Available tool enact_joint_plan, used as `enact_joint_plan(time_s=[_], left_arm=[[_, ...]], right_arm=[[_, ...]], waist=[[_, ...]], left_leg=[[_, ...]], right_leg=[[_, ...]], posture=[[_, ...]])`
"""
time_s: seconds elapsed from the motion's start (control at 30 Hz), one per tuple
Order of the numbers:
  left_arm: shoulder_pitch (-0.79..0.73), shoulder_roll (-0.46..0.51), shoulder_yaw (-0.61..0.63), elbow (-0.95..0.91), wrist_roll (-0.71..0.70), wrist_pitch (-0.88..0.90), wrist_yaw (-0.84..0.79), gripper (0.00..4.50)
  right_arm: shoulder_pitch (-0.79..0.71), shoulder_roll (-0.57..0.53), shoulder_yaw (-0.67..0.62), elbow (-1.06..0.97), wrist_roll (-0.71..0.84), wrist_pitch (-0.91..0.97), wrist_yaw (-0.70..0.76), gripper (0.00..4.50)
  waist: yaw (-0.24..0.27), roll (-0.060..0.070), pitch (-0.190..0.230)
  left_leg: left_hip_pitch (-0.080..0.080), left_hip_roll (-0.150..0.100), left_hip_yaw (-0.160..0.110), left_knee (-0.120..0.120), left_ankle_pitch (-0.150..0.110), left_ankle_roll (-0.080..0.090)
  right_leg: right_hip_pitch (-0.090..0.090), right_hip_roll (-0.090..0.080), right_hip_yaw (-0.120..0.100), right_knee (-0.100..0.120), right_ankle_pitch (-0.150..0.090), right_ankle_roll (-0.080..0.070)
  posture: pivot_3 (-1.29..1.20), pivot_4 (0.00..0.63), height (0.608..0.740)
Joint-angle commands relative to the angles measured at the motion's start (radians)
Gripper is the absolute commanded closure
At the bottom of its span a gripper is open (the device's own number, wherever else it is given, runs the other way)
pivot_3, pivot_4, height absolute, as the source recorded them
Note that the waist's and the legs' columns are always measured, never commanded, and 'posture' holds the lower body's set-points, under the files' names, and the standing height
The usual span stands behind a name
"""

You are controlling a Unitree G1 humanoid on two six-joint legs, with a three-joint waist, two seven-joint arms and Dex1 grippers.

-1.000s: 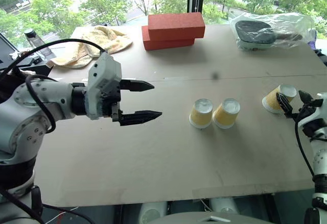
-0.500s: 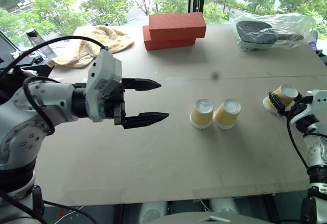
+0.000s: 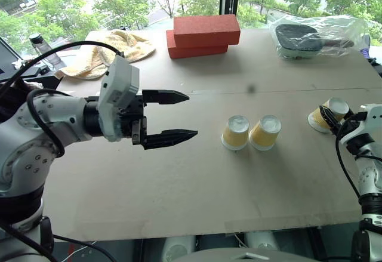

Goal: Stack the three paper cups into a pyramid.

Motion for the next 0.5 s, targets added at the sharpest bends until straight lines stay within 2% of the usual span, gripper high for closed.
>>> enact_joint_plan(time_s=[0.03, 0.13, 0.33, 0.5], left_arm=[[0.022, 0.007, 0.026, -0.008, -0.013, -0.023, -0.018, 0.00], [0.072, 0.017, 0.037, -0.006, 0.002, -0.037, -0.042, 0.00], [0.159, 0.035, 0.054, -0.024, 0.008, -0.062, -0.085, 0.00], [0.149, 0.030, 0.035, -0.026, 0.006, -0.072, -0.088, 0.00]], right_arm=[[0.014, -0.026, 0.014, -0.116, 0.002, -0.026, 0.041, 2.27], [0.016, -0.030, 0.045, -0.276, 0.044, 0.042, 0.059, 2.27], [0.013, -0.090, 0.172, -0.689, 0.304, 0.406, 0.137, 2.27], [-0.006, -0.121, 0.257, -0.757, 0.319, 0.507, 0.157, 2.27]], waist=[[0.000, 0.000, 0.000], [-0.004, 0.001, 0.001], [0.001, 0.002, 0.001], [0.011, 0.001, 0.002]], left_leg=[[0.000, 0.000, 0.000, 0.000, 0.000, 0.000], [0.000, 0.000, 0.000, 0.000, 0.000, 0.000], [0.000, 0.001, -0.001, -0.001, 0.000, 0.000], [-0.001, 0.000, -0.003, 0.000, -0.002, 0.003]], right_leg=[[0.000, 0.000, 0.000, 0.000, 0.000, 0.000], [0.000, 0.000, 0.000, 0.000, 0.000, 0.000], [0.000, 0.000, 0.000, 0.000, 0.000, 0.000], [0.000, -0.002, -0.002, -0.001, 0.000, 0.000]], posture=[[0.00, 0.150, 0.730], [0.00, 0.150, 0.730], [0.00, 0.150, 0.730], [0.00, 0.150, 0.730]])
